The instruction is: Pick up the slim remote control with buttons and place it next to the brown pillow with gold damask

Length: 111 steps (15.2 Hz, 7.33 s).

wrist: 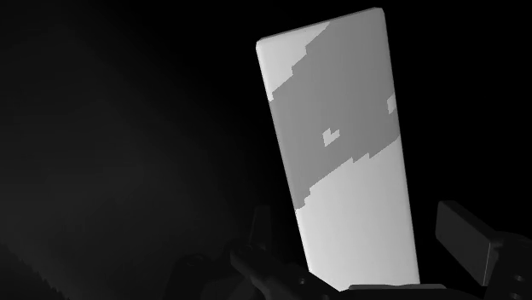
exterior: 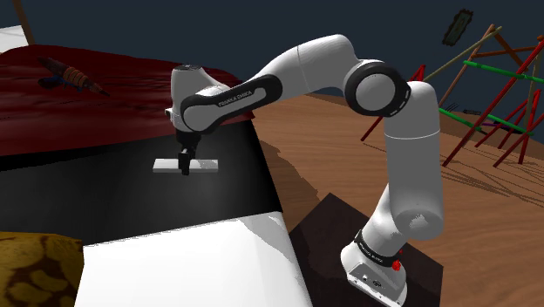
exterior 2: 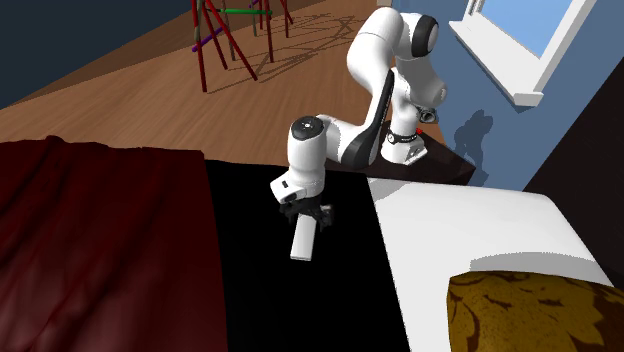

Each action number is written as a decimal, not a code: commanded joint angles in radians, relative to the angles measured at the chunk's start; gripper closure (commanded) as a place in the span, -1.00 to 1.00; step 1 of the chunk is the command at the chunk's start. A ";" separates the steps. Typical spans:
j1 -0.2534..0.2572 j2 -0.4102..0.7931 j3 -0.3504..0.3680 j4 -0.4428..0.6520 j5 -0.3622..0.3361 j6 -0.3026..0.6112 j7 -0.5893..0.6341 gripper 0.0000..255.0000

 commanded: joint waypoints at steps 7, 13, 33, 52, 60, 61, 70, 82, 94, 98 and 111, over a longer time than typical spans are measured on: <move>0.000 0.001 0.000 0.001 0.000 0.001 0.000 1.00; 0.000 0.001 0.000 0.001 0.000 0.001 0.000 1.00; -0.004 -0.089 0.011 0.112 0.023 -0.199 -0.017 1.00; 0.003 -0.112 0.017 0.335 0.032 -0.444 -0.029 1.00; 0.012 -0.089 0.017 0.477 0.028 -0.564 -0.032 1.00; 0.014 -0.084 0.017 0.498 0.028 -0.580 -0.033 1.00; 0.057 -0.218 0.047 0.347 0.042 -0.563 0.050 1.00; 0.173 -0.439 0.142 0.053 0.082 -0.491 0.270 1.00; 0.306 -0.510 0.270 -0.030 0.105 -0.482 0.530 1.00; 0.355 -0.500 0.318 -0.018 0.100 -0.486 0.628 1.00; 0.424 -0.463 0.380 -0.087 0.080 -0.390 0.765 1.00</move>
